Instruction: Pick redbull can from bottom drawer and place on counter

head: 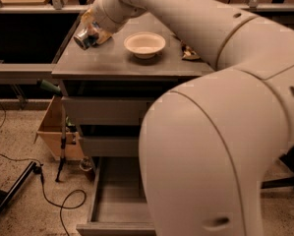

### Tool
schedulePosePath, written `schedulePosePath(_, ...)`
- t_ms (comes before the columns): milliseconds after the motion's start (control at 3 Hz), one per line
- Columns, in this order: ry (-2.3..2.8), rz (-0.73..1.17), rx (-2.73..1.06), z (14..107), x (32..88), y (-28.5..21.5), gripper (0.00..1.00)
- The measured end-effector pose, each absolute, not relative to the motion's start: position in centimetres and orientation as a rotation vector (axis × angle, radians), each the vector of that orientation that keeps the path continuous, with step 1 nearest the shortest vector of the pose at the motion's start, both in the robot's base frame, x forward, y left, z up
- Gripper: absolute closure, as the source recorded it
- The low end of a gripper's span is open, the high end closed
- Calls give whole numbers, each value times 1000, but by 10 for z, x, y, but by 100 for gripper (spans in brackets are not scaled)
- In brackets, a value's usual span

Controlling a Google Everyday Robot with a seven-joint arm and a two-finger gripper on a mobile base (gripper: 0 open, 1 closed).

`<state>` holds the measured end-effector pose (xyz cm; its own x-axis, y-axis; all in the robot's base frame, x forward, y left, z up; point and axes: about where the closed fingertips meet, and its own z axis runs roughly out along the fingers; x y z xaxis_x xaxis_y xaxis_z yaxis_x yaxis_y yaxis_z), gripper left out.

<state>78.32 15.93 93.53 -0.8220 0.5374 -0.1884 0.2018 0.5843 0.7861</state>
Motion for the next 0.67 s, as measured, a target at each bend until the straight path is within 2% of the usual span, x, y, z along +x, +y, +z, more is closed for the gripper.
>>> schedulePosePath(667,2559,1169,541,902,789,202,53)
